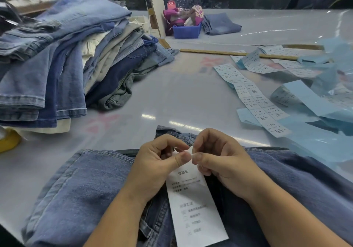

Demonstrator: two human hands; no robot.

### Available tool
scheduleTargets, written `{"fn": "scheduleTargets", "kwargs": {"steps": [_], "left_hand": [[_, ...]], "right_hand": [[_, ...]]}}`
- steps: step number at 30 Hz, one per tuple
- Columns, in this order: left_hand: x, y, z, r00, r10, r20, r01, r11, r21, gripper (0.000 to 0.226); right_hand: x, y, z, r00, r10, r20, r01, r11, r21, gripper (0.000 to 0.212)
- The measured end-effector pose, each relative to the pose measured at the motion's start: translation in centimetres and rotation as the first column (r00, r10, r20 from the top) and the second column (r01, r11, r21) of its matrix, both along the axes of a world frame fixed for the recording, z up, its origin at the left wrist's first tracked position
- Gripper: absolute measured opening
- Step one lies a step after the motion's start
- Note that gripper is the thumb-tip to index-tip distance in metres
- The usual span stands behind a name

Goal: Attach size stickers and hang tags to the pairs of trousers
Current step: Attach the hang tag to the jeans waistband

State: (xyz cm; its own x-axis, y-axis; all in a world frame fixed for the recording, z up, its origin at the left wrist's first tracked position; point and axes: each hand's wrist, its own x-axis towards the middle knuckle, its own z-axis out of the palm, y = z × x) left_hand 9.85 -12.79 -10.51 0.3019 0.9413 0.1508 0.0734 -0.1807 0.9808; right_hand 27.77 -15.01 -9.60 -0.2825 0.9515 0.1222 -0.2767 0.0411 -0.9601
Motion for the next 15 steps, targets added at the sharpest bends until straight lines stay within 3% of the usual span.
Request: {"fn": "scheduleTargets", "kwargs": {"steps": [4, 6, 8, 10, 12, 15], "left_hand": [[0.2, 0.0, -0.1, 1.0, 0.007, -0.005, -0.007, 0.999, -0.043, 0.016], [0.5, -0.3, 0.0, 0.997, 0.079, -0.019, -0.079, 0.997, -0.018, 0.017], [0.7, -0.6, 0.2, 0.975, 0.199, -0.102, -0.189, 0.977, 0.1, 0.015], [0.3, -1.0, 0.4, 0.909, 0.348, -0.229, -0.305, 0.93, 0.203, 0.02], [-0.6, -1.6, 0.5, 0.835, 0.41, -0.366, -0.379, 0.912, 0.156, 0.023], [-1.9, -3.1, 0.7, 0.716, 0.293, -0.633, -0.341, 0.939, 0.049, 0.035]], "right_hand": [[-0.1, 0.0, 0.0, 0.999, -0.033, -0.009, 0.033, 0.999, -0.012, 0.018], [-0.5, -0.5, 0.1, 0.985, -0.149, 0.087, 0.149, 0.989, 0.002, 0.019], [-0.5, -1.3, 0.6, 0.94, -0.23, 0.254, 0.224, 0.973, 0.049, 0.021], [0.4, -2.3, 1.4, 0.842, -0.289, 0.456, 0.266, 0.957, 0.114, 0.019], [2.4, -3.8, 2.2, 0.681, -0.362, 0.636, 0.313, 0.93, 0.194, 0.012], [5.6, -7.0, 3.0, 0.469, -0.426, 0.774, 0.336, 0.896, 0.289, 0.022]]}}
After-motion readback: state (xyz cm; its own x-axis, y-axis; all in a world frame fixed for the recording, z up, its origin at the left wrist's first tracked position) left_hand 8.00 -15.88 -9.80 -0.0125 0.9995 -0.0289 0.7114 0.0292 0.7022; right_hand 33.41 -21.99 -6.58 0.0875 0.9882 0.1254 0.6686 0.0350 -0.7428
